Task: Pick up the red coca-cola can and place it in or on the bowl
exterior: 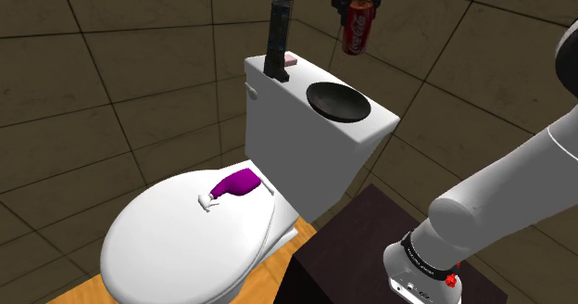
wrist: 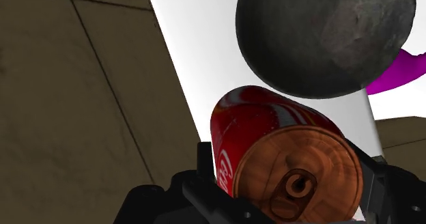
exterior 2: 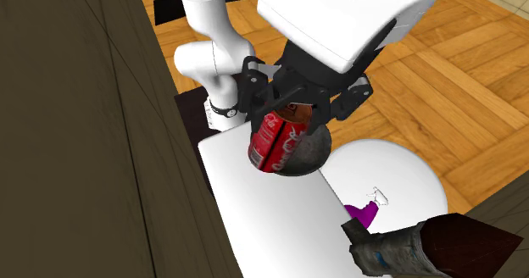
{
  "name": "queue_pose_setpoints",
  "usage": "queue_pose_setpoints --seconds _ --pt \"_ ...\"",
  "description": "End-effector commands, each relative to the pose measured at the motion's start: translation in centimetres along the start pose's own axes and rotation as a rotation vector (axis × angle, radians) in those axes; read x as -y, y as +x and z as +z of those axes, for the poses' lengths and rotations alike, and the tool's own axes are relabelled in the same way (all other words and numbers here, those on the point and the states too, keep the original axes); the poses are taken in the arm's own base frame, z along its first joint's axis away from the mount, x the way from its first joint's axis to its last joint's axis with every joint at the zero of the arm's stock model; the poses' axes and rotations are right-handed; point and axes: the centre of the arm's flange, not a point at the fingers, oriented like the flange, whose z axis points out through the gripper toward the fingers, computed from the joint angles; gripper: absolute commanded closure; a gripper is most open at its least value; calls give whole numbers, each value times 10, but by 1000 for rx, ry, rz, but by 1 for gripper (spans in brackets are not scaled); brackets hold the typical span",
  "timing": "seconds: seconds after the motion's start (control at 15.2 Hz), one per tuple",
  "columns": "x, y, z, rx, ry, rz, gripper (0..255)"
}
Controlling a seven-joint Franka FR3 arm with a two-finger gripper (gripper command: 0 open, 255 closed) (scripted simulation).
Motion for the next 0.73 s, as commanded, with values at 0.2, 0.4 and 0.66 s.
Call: queue_pose_setpoints --seconds 0.2,0.4,0.66 --pt "27 -58 -16 1 0 0 255" --pt "44 -90 -22 1 0 0 255" --pt "50 -90 -1 1 0 0 255"
